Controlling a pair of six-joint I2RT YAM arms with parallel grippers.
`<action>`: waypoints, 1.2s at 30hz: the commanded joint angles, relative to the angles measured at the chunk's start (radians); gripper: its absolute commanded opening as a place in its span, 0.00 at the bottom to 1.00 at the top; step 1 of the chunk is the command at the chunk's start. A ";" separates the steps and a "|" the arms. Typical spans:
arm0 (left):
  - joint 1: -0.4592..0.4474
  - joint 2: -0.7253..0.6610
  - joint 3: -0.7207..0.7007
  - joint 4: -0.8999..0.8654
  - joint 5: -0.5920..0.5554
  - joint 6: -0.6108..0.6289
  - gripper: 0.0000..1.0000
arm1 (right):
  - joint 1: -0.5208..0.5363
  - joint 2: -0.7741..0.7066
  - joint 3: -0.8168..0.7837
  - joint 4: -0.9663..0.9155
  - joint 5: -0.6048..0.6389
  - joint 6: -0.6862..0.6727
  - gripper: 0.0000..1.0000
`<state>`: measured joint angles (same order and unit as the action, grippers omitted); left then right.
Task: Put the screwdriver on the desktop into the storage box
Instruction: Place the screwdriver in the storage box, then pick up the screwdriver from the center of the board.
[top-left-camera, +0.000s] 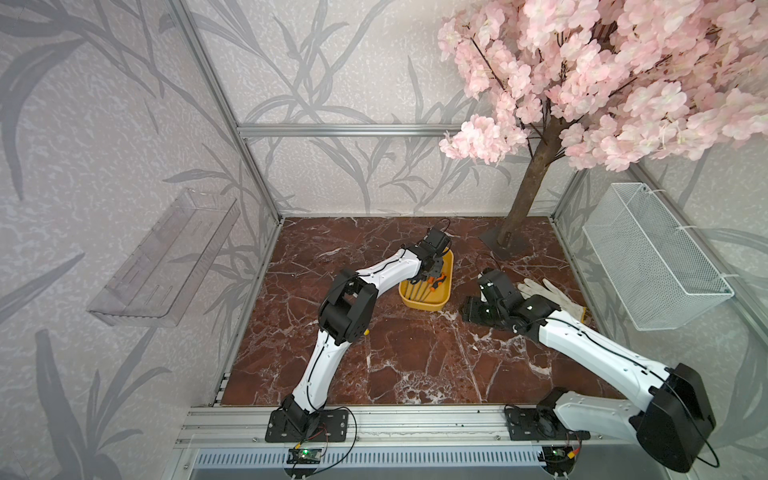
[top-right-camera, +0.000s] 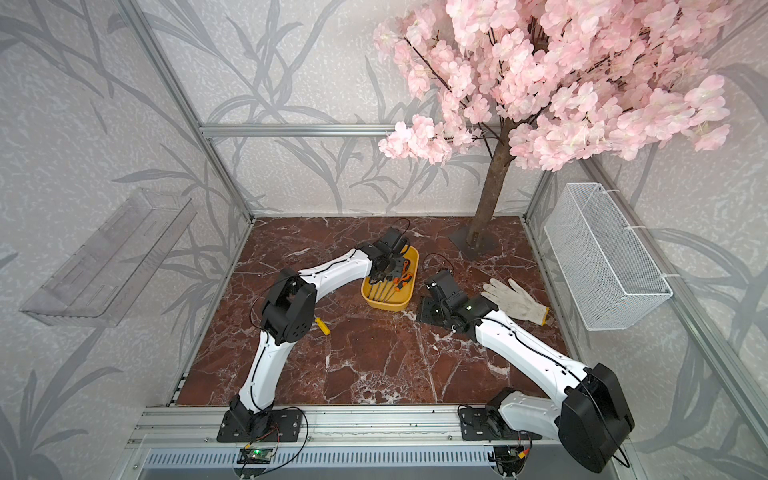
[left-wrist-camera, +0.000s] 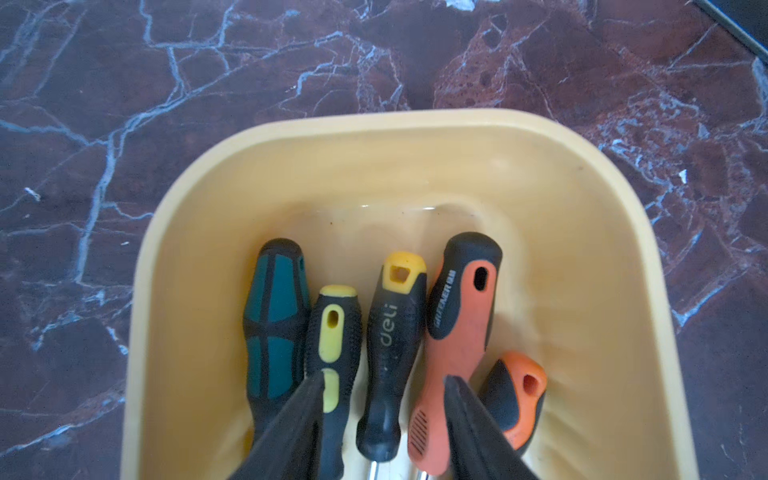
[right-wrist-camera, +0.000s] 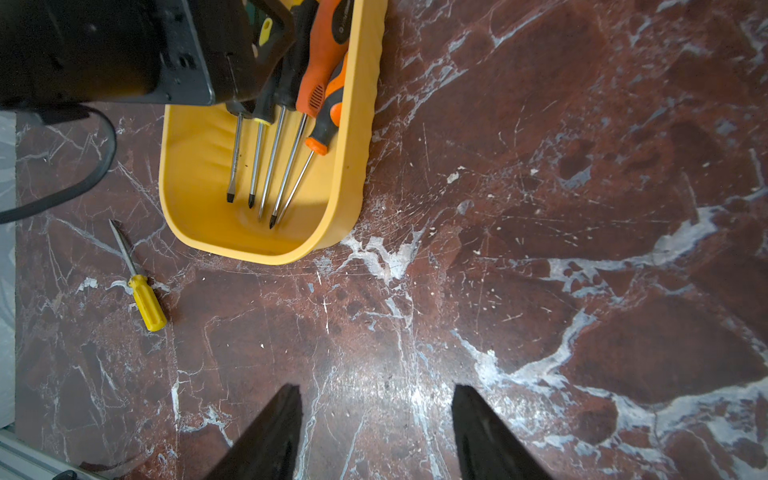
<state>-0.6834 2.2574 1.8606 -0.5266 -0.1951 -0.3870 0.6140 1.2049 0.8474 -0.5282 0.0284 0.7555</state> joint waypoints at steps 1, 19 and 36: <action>0.002 -0.097 -0.023 -0.018 -0.047 -0.027 0.50 | -0.003 0.012 0.016 -0.017 0.008 -0.001 0.62; 0.044 -0.522 -0.521 0.017 -0.105 -0.180 0.54 | 0.028 0.068 0.093 -0.026 -0.050 -0.087 0.62; 0.216 -0.821 -0.985 -0.082 -0.076 -0.519 0.51 | 0.061 0.113 0.102 0.008 -0.060 -0.089 0.62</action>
<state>-0.5049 1.4651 0.9222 -0.5903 -0.3008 -0.8326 0.6659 1.3144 0.9211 -0.5289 -0.0345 0.6792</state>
